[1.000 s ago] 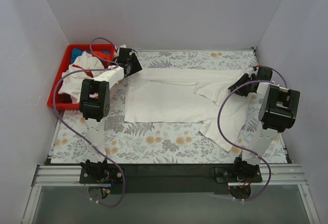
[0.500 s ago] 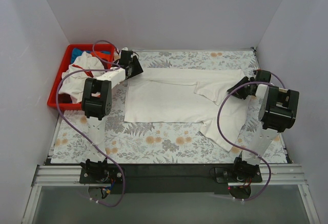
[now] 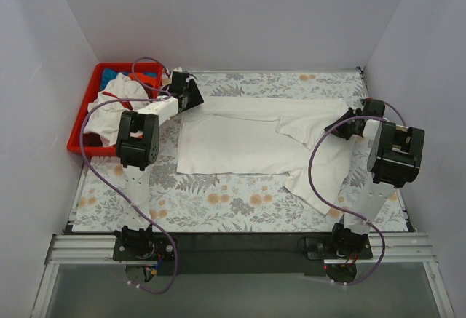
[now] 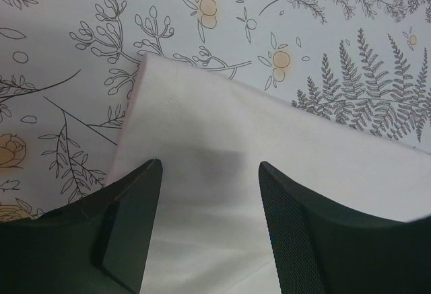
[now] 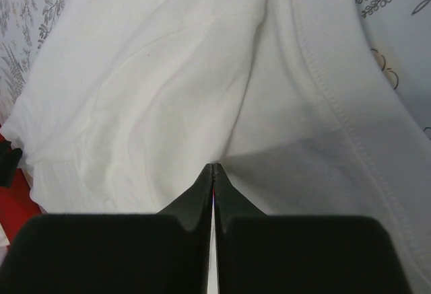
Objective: Fold and stack the t-shirts
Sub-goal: Fold the tshirt
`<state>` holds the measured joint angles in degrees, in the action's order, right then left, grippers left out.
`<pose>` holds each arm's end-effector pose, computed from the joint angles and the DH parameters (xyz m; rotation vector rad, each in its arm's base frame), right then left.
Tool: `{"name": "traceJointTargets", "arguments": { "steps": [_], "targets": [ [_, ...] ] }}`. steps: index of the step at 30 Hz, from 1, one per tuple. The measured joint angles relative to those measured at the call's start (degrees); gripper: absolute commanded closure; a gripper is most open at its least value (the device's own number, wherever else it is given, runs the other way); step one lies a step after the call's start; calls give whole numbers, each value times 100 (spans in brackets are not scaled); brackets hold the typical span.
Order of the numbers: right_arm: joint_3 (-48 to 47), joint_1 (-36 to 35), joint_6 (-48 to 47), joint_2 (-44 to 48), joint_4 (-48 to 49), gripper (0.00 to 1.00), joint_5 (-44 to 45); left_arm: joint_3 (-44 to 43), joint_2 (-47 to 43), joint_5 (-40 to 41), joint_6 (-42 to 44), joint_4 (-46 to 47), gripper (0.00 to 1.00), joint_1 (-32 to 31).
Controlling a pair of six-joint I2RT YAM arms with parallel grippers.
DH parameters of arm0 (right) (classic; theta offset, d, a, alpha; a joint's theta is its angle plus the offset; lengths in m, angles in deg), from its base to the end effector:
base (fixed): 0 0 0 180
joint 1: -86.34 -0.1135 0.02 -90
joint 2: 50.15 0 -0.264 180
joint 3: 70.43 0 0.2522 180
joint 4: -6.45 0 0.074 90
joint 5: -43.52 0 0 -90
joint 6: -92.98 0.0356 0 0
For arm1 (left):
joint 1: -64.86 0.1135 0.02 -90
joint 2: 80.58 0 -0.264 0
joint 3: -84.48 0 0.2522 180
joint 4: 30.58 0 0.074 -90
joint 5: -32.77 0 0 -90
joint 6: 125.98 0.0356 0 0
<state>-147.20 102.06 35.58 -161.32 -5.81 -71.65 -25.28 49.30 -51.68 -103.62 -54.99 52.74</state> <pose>0.3856 -0.0928 0.1399 0.7802 2.2541 0.6633 0.4936 -0.1025 0.1526 -1.1685 2.1147 -0.5591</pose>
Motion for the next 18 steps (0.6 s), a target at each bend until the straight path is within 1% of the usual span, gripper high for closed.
{"name": "traceJointTargets", "arguments": {
  "steps": [8, 16, 17, 18],
  "targets": [
    [179, 103, -15, 83, -17, 99, 109, 2, 0, 0, 17, 13, 42, 0],
    [197, 210, -240, 308, -173, 99, 157, 2, 0, 2, 33, 15, 42, 0],
    [195, 210, -273, 308, -201, 95, 170, 2, 0, 0, 35, 15, 42, 0],
    [190, 210, -293, 308, -256, 94, 192, 2, 0, 0, 35, 15, 42, 0]
  ]
}}
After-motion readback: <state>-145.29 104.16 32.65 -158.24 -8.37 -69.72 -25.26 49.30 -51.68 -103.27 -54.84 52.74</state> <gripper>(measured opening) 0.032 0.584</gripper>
